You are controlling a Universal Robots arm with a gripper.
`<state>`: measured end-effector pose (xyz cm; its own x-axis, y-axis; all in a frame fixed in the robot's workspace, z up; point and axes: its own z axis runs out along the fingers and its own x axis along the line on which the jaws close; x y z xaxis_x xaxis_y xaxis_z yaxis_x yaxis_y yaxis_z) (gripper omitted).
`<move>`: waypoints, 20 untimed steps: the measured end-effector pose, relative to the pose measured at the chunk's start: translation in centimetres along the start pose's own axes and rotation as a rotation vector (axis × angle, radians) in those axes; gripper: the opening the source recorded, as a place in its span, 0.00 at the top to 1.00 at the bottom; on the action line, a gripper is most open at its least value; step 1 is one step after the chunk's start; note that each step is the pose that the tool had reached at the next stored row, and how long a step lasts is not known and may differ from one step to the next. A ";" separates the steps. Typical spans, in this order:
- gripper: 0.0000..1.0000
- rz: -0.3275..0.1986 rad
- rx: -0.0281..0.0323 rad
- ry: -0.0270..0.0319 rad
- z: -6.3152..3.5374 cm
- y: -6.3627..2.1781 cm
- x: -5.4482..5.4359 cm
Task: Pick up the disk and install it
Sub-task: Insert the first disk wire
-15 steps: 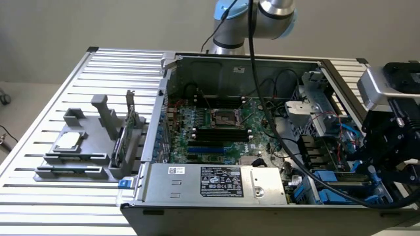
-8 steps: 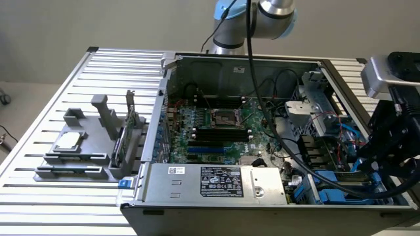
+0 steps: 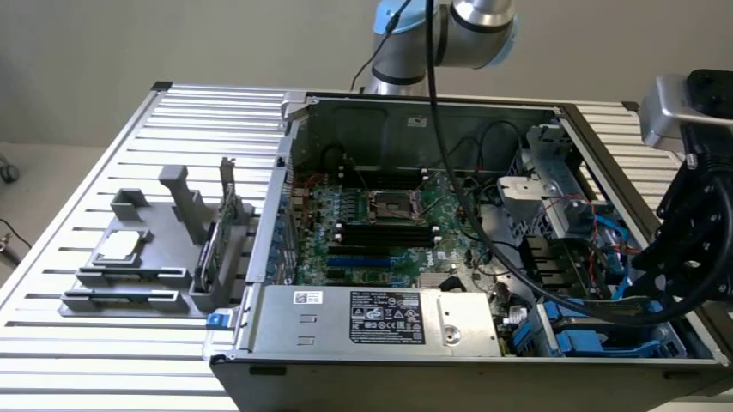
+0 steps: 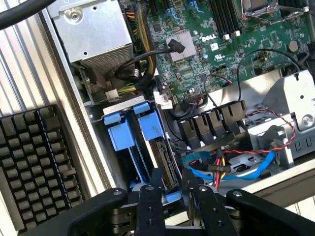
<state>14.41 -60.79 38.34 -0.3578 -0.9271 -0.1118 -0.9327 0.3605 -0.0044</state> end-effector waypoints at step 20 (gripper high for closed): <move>0.69 0.325 0.0365 0.0013 -0.78 0.00 -0.1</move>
<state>14.41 -60.79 39.12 -0.6368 -0.7628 -0.1119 -0.7673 0.6412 -0.0043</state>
